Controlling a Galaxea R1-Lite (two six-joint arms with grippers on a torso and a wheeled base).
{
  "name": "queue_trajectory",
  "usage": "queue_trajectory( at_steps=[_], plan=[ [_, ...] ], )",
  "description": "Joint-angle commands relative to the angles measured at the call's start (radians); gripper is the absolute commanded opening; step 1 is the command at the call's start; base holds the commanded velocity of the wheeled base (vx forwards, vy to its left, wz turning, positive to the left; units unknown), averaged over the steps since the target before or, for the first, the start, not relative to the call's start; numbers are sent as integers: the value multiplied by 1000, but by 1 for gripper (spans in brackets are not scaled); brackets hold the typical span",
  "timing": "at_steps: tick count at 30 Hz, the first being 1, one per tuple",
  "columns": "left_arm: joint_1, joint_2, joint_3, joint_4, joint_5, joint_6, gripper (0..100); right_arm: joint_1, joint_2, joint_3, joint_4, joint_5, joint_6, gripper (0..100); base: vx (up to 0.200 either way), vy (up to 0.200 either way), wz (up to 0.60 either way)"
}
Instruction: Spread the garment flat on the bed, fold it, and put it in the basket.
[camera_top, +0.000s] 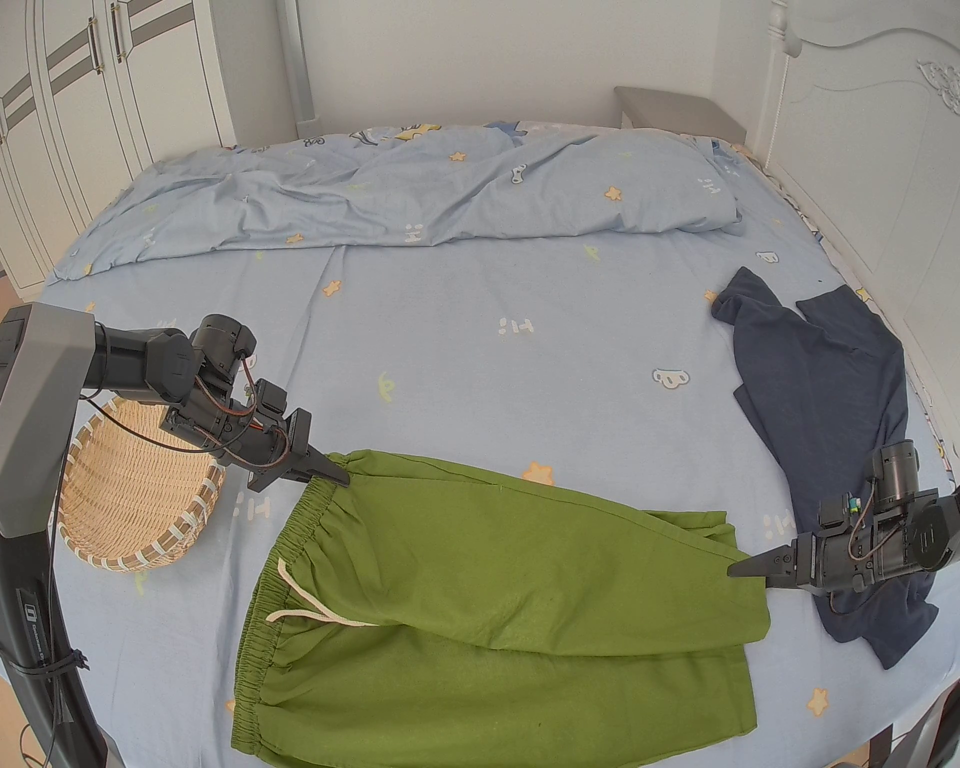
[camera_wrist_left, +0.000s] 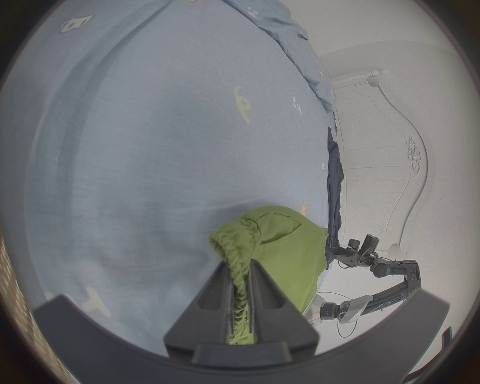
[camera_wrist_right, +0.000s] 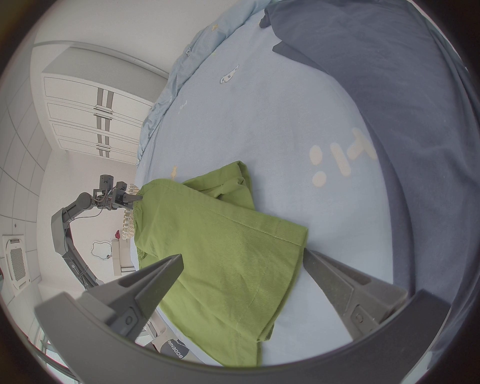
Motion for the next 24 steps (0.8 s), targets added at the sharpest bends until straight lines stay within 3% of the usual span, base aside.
queue_trajectory(
  at_steps=[1,15,24],
  plan=[
    [-2,-4,0,0,0,0,0,-10,12,-5,1,0,-1,100,0,0,0],
    [-5,-4,2,1,0,0,0,-29,32,-21,-4,3,-2,100,0,0,0],
    [-3,-2,2,0,0,0,0,-18,81,-2,-101,6,5,100,0,0,0]
  ],
)
